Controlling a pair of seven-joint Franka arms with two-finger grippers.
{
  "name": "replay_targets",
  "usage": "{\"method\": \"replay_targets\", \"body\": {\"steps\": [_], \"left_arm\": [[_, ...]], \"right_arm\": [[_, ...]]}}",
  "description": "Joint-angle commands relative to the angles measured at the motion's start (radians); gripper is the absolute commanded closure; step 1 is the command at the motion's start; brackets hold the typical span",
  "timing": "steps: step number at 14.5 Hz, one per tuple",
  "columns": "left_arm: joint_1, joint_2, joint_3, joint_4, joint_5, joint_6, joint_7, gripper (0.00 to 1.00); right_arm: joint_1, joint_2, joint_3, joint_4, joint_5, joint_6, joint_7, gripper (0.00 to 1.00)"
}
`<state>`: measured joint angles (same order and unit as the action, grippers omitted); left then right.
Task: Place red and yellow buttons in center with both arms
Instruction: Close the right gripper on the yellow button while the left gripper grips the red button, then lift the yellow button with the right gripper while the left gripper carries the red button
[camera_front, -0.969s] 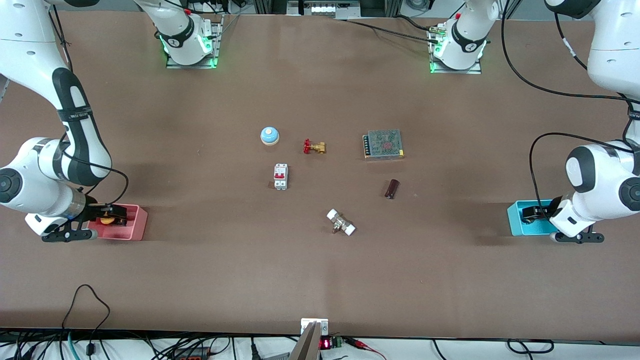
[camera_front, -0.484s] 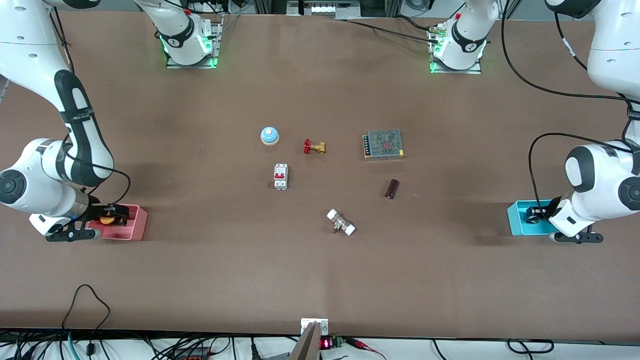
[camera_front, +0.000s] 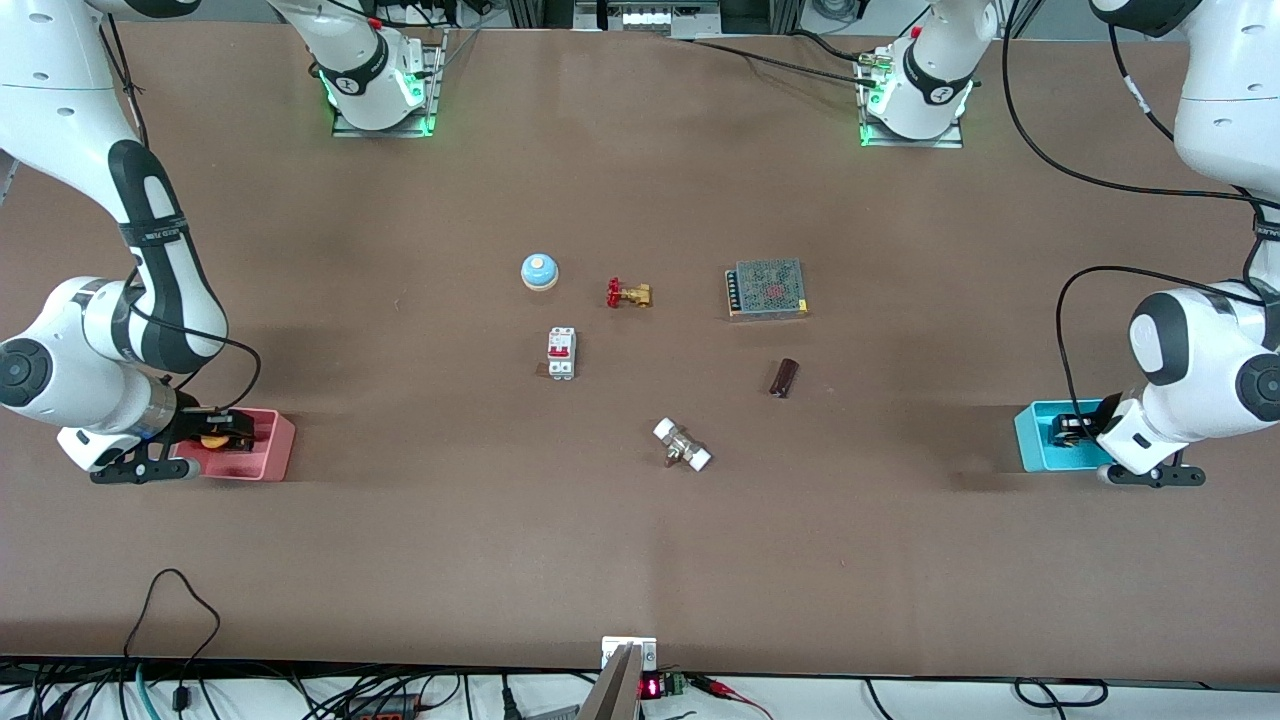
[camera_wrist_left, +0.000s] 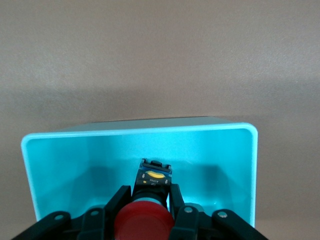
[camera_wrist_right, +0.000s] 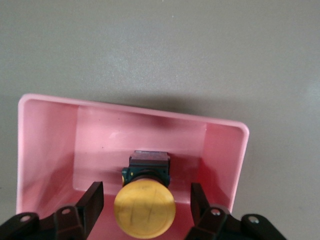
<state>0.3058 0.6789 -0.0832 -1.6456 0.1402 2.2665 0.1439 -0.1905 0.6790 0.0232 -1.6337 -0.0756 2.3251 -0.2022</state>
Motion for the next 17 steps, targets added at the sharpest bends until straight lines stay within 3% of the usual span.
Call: {"method": "replay_targets", "body": {"steps": [1, 3, 7, 11, 14, 17], "left_arm": [[0.006, -0.051, -0.009, 0.012, -0.011, -0.030, 0.017, 0.86], [-0.002, -0.074, -0.012, 0.084, -0.011, -0.161, 0.016, 0.86], [-0.036, -0.079, -0.116, 0.250, -0.008, -0.443, 0.000, 0.86], [-0.167, -0.070, -0.136, 0.199, -0.013, -0.513, -0.131, 0.86], [-0.279, -0.053, -0.139, 0.169, -0.013, -0.510, -0.395, 0.86], [-0.303, -0.062, -0.141, 0.074, -0.103, -0.449, -0.471, 0.86]], "right_arm": [[-0.018, -0.001, 0.018, -0.003, -0.007, 0.016, 0.003, 0.25], [-0.018, 0.001, 0.018, -0.003, -0.007, 0.017, 0.001, 0.33], [-0.018, 0.001, 0.018, -0.003, -0.009, 0.017, -0.005, 0.54], [-0.017, 0.001, 0.018, -0.003, -0.009, 0.014, -0.009, 0.75], [-0.015, -0.044, 0.018, -0.006, -0.009, -0.006, -0.025, 0.76], [-0.014, -0.154, 0.018, -0.006, -0.007, -0.155, -0.094, 0.76]]}}
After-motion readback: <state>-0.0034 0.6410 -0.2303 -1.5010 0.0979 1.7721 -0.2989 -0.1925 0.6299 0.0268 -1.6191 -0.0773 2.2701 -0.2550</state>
